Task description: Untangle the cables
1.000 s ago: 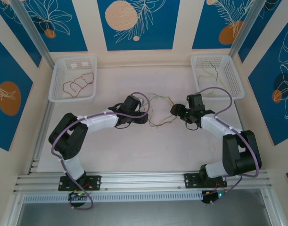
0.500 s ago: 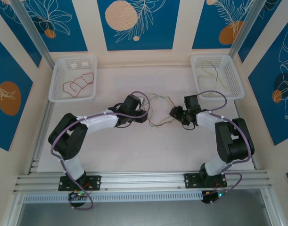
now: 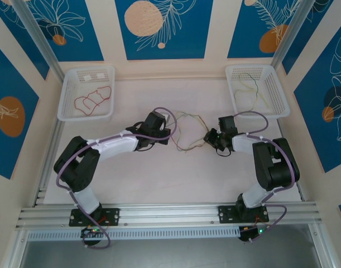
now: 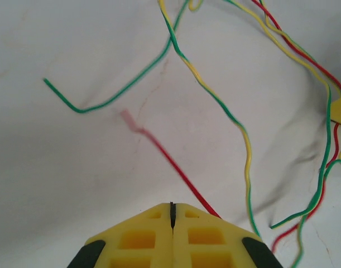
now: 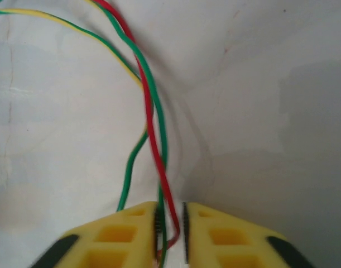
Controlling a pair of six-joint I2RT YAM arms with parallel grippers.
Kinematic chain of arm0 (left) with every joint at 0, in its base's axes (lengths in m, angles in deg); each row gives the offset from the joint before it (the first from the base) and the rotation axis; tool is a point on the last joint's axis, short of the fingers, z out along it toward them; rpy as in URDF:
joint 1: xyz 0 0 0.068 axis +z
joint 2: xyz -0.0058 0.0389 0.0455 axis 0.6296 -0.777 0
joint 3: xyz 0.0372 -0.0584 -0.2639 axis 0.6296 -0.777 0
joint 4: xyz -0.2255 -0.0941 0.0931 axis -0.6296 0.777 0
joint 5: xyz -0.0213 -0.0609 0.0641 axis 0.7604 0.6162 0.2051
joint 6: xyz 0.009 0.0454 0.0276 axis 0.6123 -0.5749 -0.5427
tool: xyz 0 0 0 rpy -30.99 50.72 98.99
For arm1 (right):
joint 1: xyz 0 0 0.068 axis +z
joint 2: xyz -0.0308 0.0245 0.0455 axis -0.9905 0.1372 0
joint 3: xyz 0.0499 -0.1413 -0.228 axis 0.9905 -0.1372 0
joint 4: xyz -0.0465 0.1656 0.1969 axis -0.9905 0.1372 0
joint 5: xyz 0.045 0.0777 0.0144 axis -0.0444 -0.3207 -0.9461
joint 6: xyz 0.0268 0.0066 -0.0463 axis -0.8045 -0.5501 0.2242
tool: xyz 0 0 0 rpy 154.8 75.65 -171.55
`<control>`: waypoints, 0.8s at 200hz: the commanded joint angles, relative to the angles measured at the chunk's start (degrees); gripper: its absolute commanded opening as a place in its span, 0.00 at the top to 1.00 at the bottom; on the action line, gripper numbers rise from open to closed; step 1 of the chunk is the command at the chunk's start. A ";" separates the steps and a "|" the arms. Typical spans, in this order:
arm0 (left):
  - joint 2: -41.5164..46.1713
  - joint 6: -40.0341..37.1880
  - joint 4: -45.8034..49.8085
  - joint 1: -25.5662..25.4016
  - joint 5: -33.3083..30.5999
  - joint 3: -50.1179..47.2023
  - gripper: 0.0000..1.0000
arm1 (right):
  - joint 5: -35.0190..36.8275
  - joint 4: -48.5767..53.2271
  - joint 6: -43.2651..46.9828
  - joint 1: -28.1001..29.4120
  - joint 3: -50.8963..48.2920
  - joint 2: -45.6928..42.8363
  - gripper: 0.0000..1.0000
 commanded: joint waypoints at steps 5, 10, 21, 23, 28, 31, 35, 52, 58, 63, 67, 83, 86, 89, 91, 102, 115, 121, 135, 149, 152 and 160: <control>5.87 -0.76 1.31 -0.43 -5.63 -1.56 1.00 | 0.03 -0.36 0.95 0.18 -1.01 -2.34 0.90; 6.92 -1.00 1.45 -0.43 -6.45 -1.73 1.00 | 0.30 -0.19 1.13 0.17 -1.02 -2.60 0.92; 9.63 -1.84 1.44 -0.47 -8.28 -2.26 1.00 | 0.64 -0.03 1.54 0.18 -1.07 -3.13 0.95; 10.21 -1.98 1.41 -0.54 -8.61 -2.37 1.00 | 0.72 0.00 1.59 0.18 -1.17 -3.22 0.96; 11.69 -2.27 1.22 -0.68 -9.67 -2.71 1.00 | 0.91 0.01 1.76 0.11 -1.20 -3.44 0.98; 12.61 -2.57 1.09 -0.76 -10.18 -2.96 1.00 | 0.99 0.01 1.84 0.13 -1.27 -3.54 0.99; 13.71 -3.00 0.72 -0.88 -10.70 -3.30 1.00 | 1.05 -0.03 1.86 0.10 -1.36 -3.74 1.00; 18.04 -5.14 -1.67 -1.11 -10.34 -4.76 0.95 | 1.58 -0.19 2.08 0.29 -1.72 -4.54 1.00; 18.52 -5.60 -1.85 -1.04 -9.71 -4.63 0.89 | 1.83 -0.24 2.00 0.42 -1.85 -4.80 1.00; 18.58 -6.37 -1.17 -1.05 -9.08 -3.98 0.84 | 2.00 -0.30 2.07 0.41 -1.86 -5.13 1.00; 18.48 -6.99 -0.18 -1.14 -8.55 -3.22 0.82 | 2.10 -0.33 2.12 0.52 -1.89 -5.38 1.00; 17.43 -8.07 2.99 -1.15 -7.42 -0.86 0.73 | 2.94 0.09 3.01 1.20 -1.73 -6.83 1.00; 17.33 -8.20 3.04 -1.28 -7.11 -0.78 0.72 | 3.30 0.24 3.27 1.49 -1.64 -7.21 1.00; 17.17 -8.34 2.93 -1.24 -6.90 -0.83 0.70 | 3.62 0.45 3.57 1.81 -1.52 -7.63 1.00; 17.17 -8.50 2.84 -1.21 -6.74 -0.90 0.69 | 3.92 0.58 3.89 1.95 -1.48 -7.91 1.00; 17.20 -8.67 1.90 -1.22 -6.29 -1.63 0.63 | 5.56 1.17 5.46 3.33 -1.03 -9.62 1.00; 17.35 -8.58 0.66 -1.23 -6.16 -2.52 0.58 | 7.69 1.77 8.63 5.50 -0.66 -12.87 1.00; 17.44 -8.78 -0.06 -1.20 -5.60 -2.92 0.56 | 8.29 1.47 10.20 6.43 -0.71 -14.44 1.00; 17.60 -9.20 -1.54 -1.18 -4.41 -3.50 0.52 | 10.45 1.09 13.48 8.69 -0.96 -17.62 1.00; 18.40 -9.65 -2.38 -1.11 -4.47 -3.80 0.51 | 11.11 -0.33 17.33 10.42 -1.82 -21.60 1.00; 18.70 -9.89 -2.66 -1.13 -4.48 -3.95 0.51 | 11.11 -0.78 18.07 10.60 -2.08 -22.29 1.00; 19.89 -10.43 -3.90 -1.07 -4.47 -4.70 0.44 | 11.15 -1.71 19.85 11.37 -2.74 -24.25 1.00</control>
